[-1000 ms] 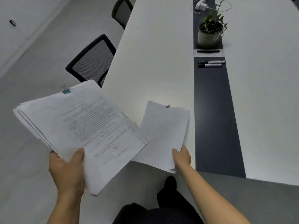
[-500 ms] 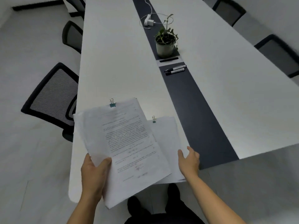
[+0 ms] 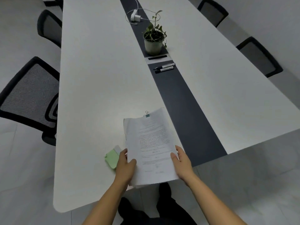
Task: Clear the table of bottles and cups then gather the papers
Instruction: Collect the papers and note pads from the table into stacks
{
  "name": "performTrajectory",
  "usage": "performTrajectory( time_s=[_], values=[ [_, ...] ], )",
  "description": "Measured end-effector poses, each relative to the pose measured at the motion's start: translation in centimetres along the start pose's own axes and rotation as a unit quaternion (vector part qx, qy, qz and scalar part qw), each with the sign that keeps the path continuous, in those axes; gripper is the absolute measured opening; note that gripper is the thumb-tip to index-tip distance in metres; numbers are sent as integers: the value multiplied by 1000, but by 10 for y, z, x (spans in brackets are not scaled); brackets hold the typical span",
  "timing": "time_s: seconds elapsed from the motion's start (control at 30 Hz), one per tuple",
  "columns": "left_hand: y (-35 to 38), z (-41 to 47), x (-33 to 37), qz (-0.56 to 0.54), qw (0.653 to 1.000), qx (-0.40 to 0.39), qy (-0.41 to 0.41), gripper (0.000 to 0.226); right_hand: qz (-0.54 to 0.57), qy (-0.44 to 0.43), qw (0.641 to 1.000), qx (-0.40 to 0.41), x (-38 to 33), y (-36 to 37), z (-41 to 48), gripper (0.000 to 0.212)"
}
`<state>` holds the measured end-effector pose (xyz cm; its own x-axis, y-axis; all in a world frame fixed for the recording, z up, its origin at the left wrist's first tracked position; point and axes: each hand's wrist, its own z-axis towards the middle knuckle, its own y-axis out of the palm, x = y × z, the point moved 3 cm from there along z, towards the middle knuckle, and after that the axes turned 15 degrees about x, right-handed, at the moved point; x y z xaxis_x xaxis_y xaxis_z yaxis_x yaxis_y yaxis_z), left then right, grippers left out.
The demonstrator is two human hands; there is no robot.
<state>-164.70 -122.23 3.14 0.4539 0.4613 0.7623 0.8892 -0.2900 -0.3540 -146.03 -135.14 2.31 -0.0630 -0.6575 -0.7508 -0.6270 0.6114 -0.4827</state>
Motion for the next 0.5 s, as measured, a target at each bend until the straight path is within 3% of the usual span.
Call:
performTrajectory(
  time_s=[0.1, 0.17, 0.27, 0.33, 0.5],
  values=[
    [10, -2, -13, 54, 998, -29, 2, 44, -159, -15, 987, -30, 24, 12, 20, 47],
    [12, -7, -23, 76, 996, -35, 18, 50, -230, -14, 973, -4, 35, 13, 25, 56],
    [11, -16, -40, 74, 997, -25, -1, 50, -186, 12, 982, 39, 42, 14, 22, 60],
    [16, -20, -50, 67, 997, -28, -36, 46, -169, 26, 985, 24, 48, 17, 18, 61],
    [27, -29, -49, 67, 995, -68, -30, 51, -128, 3, 991, -35, 46, 11, 7, 60]
  ],
)
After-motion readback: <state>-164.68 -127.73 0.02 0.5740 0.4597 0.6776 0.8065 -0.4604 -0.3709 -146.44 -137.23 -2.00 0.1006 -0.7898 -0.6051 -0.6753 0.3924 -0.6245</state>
